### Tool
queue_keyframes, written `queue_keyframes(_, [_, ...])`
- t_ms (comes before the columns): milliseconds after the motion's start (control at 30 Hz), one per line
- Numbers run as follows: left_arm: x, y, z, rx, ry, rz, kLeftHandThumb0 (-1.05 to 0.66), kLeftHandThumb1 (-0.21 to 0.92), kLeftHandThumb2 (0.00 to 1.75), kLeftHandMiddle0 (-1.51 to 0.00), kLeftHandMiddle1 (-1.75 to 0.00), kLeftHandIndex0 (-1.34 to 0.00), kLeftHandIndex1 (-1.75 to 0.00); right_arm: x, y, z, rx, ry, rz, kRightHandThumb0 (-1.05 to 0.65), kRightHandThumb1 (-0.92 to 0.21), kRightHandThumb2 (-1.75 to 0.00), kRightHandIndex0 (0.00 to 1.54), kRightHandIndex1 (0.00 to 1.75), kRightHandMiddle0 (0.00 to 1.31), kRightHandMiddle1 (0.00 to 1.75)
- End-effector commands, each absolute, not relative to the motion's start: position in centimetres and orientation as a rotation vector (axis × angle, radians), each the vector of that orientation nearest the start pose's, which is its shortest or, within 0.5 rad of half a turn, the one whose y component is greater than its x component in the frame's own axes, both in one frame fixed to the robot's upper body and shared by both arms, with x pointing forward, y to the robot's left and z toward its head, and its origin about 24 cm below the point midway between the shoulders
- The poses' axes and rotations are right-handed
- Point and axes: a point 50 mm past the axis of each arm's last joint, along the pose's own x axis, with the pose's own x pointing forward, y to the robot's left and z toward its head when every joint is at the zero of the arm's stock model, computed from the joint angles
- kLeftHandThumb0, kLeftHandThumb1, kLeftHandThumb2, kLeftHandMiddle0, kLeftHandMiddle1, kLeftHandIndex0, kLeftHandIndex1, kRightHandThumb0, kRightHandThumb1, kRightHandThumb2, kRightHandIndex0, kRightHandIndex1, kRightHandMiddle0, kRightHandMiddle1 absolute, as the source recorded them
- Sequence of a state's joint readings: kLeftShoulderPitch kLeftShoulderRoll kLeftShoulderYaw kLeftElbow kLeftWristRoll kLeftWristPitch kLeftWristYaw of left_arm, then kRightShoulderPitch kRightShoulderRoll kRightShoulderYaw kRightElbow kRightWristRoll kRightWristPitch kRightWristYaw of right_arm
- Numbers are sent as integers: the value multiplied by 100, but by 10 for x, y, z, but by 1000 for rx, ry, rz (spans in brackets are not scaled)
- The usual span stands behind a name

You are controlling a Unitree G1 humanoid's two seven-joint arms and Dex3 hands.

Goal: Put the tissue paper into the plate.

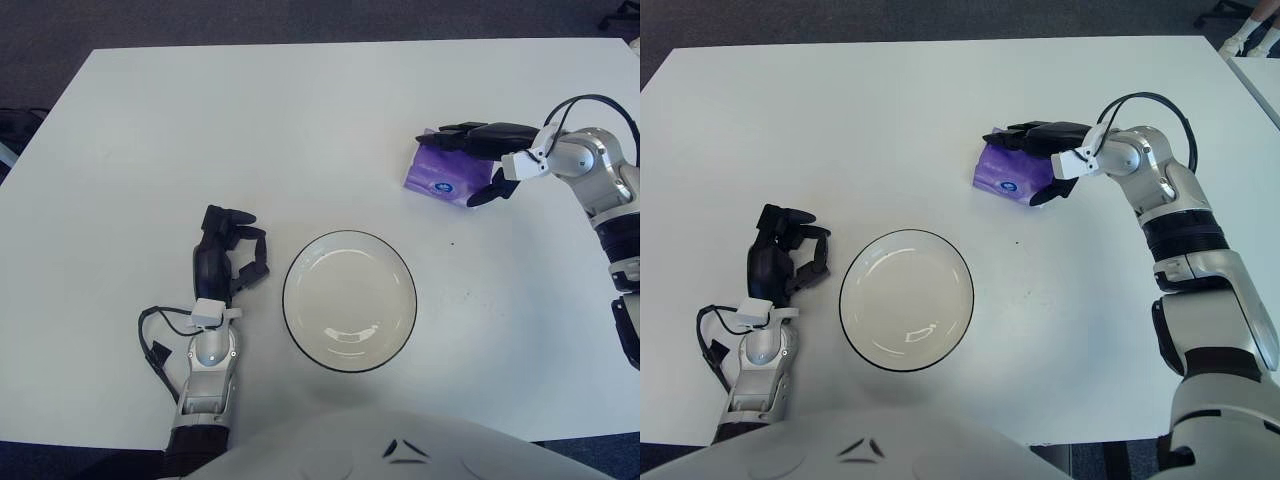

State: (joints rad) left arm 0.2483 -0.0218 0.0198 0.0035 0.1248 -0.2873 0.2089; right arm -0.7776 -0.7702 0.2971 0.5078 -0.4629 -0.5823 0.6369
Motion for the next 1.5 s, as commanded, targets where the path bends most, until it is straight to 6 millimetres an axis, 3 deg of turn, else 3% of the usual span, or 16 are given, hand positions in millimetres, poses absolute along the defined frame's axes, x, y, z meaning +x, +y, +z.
queue_keyframes(0, [173, 171, -22, 121, 145, 255, -1, 47, 105, -63, -144, -33, -175, 347, -198, 189, -1521, -317, 764, -101, -49, -64, 0, 0, 0, 0])
queue_keyframes(500, [174, 172, -22, 118, 148, 256, -1, 46, 105, -65, -141, -34, -175, 352, -200, 194, -1532, -364, 683, -105, -74, -43, 0, 0, 0, 0])
queue_keyframes(767, [175, 171, -22, 116, 149, 256, -1, 46, 105, -66, -140, -34, -175, 354, -197, 186, -1483, -330, 698, -105, -73, -39, 0, 0, 0, 0])
queue_keyframes(1100, [175, 171, -21, 117, 146, 259, -1, 48, 103, -65, -140, -33, -175, 354, -192, 163, -1436, -281, 766, -104, -67, -37, 0, 0, 0, 0])
queue_keyframes(1267, [174, 171, -21, 121, 148, 261, -1, 47, 104, -64, -142, -33, -175, 357, -199, 120, -1426, -192, 763, -102, -62, -42, 0, 0, 0, 0])
queue_keyframes(1467, [174, 171, -21, 125, 151, 266, -1, 47, 104, -64, -143, -33, -175, 363, -196, 120, -1414, -215, 763, -101, -60, -45, 0, 0, 0, 0])
